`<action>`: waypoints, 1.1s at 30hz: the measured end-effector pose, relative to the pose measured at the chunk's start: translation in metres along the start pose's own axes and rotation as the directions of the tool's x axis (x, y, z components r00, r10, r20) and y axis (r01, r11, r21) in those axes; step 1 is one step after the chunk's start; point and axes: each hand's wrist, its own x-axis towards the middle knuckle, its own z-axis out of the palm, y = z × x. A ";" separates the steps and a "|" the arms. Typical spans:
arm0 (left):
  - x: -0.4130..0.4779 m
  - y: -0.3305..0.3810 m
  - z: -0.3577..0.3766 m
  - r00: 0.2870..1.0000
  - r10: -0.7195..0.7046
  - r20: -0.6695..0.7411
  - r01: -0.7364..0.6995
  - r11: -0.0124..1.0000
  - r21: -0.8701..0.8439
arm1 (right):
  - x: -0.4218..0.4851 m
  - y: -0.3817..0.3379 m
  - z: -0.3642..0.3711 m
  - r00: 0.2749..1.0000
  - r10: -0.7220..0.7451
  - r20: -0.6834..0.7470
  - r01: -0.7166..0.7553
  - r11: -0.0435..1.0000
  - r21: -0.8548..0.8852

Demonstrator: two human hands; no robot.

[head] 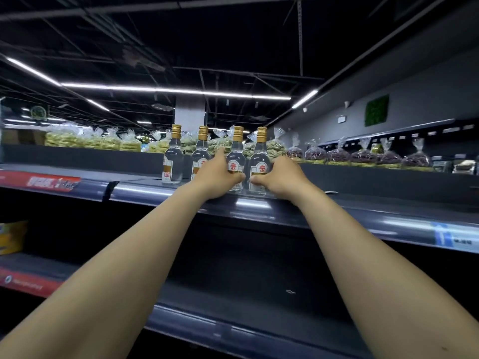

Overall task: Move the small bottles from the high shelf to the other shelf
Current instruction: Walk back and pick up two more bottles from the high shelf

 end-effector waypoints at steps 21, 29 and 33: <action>-0.066 0.103 -0.009 0.945 0.300 -0.131 -0.327 0.847 -0.418 | -0.108 0.005 -0.121 0.877 0.048 -0.477 -0.047 0.999 0.013; -0.174 0.240 0.103 0.893 0.448 0.048 -0.303 0.676 -0.672 | -0.282 0.111 -0.231 0.798 0.191 -0.571 -0.283 0.956 -0.077; -0.258 0.333 0.165 0.826 0.547 0.134 -0.258 0.579 -0.774 | -0.400 0.172 -0.293 0.700 0.305 -0.646 -0.448 0.892 -0.064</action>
